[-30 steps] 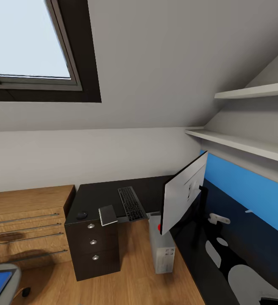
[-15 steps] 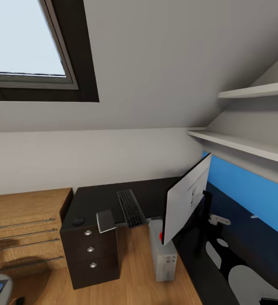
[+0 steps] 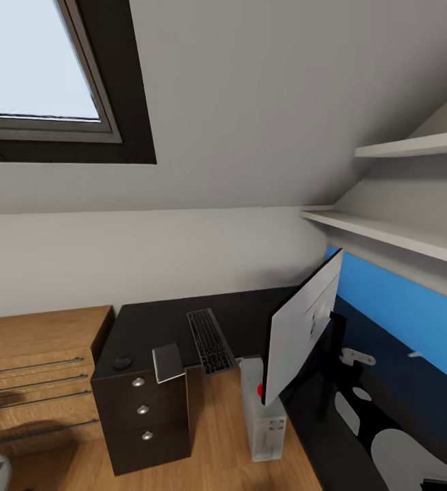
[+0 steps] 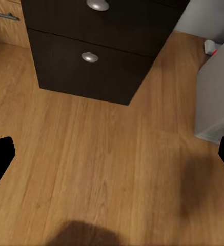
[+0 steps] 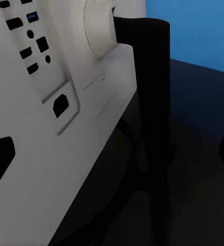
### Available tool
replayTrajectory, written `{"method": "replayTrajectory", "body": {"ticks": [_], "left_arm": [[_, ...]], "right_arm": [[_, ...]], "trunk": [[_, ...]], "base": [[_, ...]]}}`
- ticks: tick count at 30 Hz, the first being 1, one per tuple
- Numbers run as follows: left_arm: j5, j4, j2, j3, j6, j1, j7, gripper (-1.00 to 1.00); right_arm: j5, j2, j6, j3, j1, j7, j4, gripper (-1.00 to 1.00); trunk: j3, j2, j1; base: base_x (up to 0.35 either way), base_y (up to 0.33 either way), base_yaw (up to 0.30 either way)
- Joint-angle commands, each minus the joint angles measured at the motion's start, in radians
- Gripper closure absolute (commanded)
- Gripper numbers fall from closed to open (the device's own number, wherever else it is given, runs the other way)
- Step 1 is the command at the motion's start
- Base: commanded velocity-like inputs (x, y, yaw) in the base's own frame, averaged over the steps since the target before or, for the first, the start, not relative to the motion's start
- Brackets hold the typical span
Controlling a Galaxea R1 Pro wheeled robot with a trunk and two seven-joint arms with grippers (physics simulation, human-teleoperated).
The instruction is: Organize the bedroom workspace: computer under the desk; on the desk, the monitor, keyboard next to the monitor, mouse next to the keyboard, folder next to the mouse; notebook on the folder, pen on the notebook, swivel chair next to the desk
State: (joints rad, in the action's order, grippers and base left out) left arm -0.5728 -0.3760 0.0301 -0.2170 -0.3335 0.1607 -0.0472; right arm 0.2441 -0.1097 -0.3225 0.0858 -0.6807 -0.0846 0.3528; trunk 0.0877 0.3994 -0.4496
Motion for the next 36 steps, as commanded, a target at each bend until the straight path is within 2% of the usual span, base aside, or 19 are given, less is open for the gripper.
{"method": "replayTrajectory", "body": {"ticks": [1, 19, 36], "left_arm": [[-0.007, 0.0, 0.001, -0.008, -0.004, 0.0, -0.005, -1.0], [-0.007, 0.0, 0.001, -0.009, -0.003, 0.0, -0.006, -1.0], [-0.009, 0.0, 0.001, -0.005, -0.002, 0.0, -0.01, -1.0]], "right_arm": [[0.009, 0.0, -0.005, -0.001, 0.0, 0.001, -0.001, -1.0], [0.008, 0.003, -0.025, -0.003, 0.0, 0.003, -0.013, -1.0], [0.007, 0.003, -0.026, -0.003, 0.0, 0.003, -0.018, -1.0]], "trunk": [[0.0, 0.001, 0.0], [0.016, 0.001, 0.0], [-0.036, 0.12, -0.066]], "base": [[0.01, 0.0, -0.079], [0.002, 0.0, -0.143], [0.0, 0.0, -0.006]]}}
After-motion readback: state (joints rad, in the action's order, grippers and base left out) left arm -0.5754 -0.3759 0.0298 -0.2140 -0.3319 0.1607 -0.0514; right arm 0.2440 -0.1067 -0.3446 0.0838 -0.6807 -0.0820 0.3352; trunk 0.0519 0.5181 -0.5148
